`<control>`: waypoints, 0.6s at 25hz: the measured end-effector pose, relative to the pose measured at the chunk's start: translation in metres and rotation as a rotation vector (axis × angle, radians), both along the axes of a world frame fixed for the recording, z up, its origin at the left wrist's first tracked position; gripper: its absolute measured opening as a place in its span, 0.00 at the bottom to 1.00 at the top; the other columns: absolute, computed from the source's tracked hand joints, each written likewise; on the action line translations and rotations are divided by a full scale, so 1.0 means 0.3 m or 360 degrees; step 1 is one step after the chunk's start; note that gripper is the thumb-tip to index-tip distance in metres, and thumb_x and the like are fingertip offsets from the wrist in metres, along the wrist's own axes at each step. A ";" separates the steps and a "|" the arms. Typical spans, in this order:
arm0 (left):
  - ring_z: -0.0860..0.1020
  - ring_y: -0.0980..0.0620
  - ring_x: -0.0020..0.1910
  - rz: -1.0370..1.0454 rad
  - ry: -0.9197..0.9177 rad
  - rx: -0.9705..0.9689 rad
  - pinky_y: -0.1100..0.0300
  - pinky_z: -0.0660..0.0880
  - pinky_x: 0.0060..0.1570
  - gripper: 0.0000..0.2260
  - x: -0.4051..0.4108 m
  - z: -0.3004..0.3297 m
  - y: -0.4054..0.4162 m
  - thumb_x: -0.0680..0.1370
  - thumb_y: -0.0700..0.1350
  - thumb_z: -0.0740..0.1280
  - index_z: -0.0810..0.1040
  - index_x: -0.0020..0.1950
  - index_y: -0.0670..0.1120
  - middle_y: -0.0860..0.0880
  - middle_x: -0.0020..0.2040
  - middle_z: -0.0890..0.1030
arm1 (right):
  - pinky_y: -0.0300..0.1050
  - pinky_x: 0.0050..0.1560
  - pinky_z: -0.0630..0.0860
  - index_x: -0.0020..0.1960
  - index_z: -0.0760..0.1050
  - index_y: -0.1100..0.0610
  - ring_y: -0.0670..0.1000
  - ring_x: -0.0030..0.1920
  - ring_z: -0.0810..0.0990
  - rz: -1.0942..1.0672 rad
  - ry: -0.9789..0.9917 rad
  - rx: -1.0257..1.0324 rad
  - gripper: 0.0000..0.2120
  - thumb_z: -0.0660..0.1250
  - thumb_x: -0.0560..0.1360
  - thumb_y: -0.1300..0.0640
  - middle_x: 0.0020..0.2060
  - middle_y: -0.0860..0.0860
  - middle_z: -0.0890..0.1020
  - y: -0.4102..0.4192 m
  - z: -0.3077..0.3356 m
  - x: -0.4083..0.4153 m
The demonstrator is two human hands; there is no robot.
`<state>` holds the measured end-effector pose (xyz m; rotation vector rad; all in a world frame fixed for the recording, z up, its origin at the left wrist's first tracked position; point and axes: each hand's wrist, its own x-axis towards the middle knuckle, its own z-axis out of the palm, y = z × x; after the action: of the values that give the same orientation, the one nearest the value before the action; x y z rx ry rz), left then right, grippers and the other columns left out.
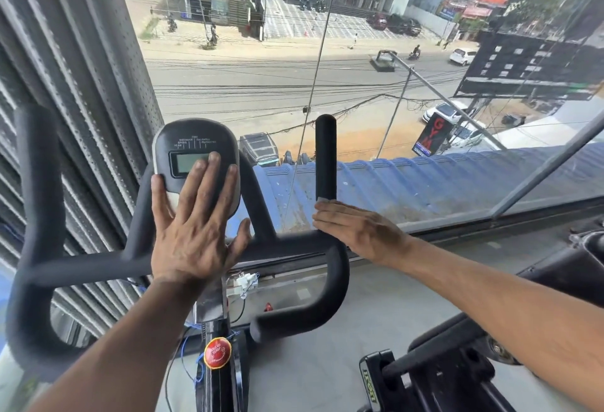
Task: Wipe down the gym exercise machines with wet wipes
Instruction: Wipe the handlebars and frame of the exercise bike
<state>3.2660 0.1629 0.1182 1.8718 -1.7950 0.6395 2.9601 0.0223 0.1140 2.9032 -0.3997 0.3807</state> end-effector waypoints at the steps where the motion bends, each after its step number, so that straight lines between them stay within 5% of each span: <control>1: 0.42 0.50 0.85 -0.0002 0.0000 0.0000 0.32 0.35 0.78 0.38 -0.001 -0.001 0.000 0.81 0.62 0.55 0.47 0.86 0.48 0.50 0.86 0.42 | 0.58 0.74 0.68 0.67 0.78 0.63 0.57 0.72 0.73 0.0055 0.0053 -0.0170 0.18 0.63 0.79 0.72 0.66 0.58 0.80 -0.023 0.020 0.018; 7: 0.43 0.49 0.85 0.0010 -0.0012 -0.0006 0.31 0.37 0.78 0.38 0.000 -0.004 -0.003 0.80 0.62 0.55 0.47 0.86 0.48 0.49 0.86 0.42 | 0.59 0.79 0.58 0.57 0.81 0.63 0.62 0.68 0.76 -0.0135 0.0396 -0.0824 0.12 0.66 0.76 0.70 0.53 0.57 0.84 -0.219 0.263 0.203; 9: 0.43 0.49 0.85 0.0017 -0.0018 -0.0007 0.31 0.37 0.78 0.38 -0.002 -0.005 -0.004 0.80 0.62 0.55 0.47 0.86 0.49 0.49 0.86 0.43 | 0.58 0.73 0.68 0.50 0.80 0.60 0.62 0.61 0.79 -0.0140 0.0342 -0.0835 0.10 0.66 0.75 0.72 0.47 0.56 0.83 -0.266 0.379 0.262; 12: 0.44 0.49 0.85 0.0012 -0.0017 -0.0014 0.32 0.36 0.78 0.39 0.001 -0.007 -0.001 0.80 0.62 0.55 0.46 0.86 0.50 0.49 0.86 0.43 | 0.48 0.50 0.74 0.50 0.79 0.56 0.56 0.54 0.79 -0.0459 0.0441 -0.0172 0.15 0.63 0.73 0.73 0.49 0.51 0.82 -0.300 0.529 0.335; 15: 0.43 0.49 0.85 0.0016 -0.0032 -0.0015 0.32 0.35 0.78 0.39 -0.001 -0.003 -0.005 0.80 0.62 0.55 0.46 0.86 0.49 0.49 0.86 0.43 | 0.49 0.50 0.81 0.52 0.83 0.57 0.51 0.53 0.83 -0.0807 0.0160 0.0730 0.14 0.59 0.79 0.67 0.50 0.48 0.86 -0.343 0.582 0.334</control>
<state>3.2656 0.1615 0.1173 1.8758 -1.7926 0.6716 3.0602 -0.0804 0.2885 3.0567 -1.3179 0.0639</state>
